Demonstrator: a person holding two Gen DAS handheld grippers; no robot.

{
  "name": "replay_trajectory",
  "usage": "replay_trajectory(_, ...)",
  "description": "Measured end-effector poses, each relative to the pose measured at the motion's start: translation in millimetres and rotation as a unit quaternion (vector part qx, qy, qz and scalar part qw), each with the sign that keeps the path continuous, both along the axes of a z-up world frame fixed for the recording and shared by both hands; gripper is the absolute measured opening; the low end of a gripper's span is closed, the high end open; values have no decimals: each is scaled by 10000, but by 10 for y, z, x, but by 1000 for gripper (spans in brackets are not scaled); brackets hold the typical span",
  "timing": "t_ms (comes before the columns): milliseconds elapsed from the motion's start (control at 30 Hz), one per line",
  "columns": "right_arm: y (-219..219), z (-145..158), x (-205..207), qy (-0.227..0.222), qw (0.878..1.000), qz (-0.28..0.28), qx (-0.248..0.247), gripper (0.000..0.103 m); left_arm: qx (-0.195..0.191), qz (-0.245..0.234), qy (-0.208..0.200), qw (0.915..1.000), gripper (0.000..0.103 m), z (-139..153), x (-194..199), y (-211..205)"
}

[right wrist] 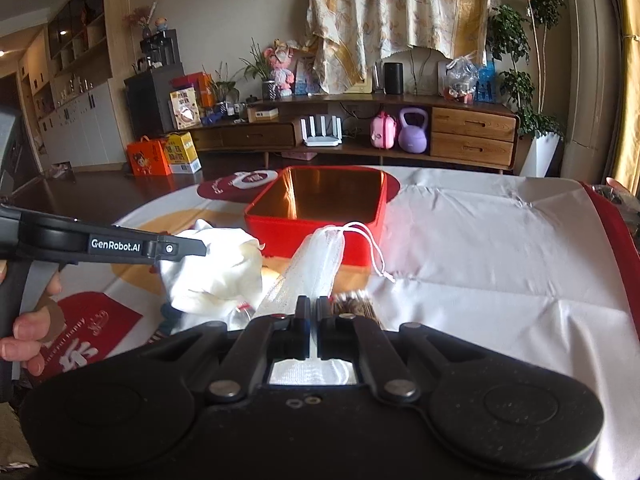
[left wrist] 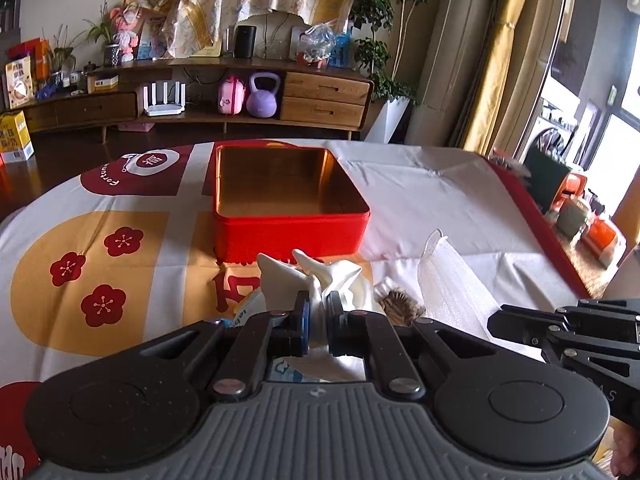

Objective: Organize soft objects

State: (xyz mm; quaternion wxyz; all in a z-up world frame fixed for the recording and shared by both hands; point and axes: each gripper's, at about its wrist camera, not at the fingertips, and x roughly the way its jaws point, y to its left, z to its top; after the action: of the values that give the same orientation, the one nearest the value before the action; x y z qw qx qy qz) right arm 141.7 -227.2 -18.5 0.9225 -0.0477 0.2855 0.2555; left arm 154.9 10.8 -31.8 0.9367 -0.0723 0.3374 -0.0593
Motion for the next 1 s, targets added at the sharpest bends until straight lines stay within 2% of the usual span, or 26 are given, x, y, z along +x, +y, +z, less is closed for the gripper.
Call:
replay_trajectory(200,2,207,115,-20,9997,136,203,2,-230,101,-131,9996,8,237,79,179)
replay_trajectory(367,28,315,273,-8,9994,186,291,3,-274,152,-258,9992,8,397,194,291)
replay_trajectory(833,361,436,862,-4,9985,517,198,3,-18,96,-819,9966,8,773,802,337)
replay_trajectory(900,378,405,932,56,9984,502,242,3,90,16,-707,9975,8,743,928,328)
replay_trajectory(1000,365,338,960,113,9982,532,256,3,-143,-261,-364,9989,8,559,989,385)
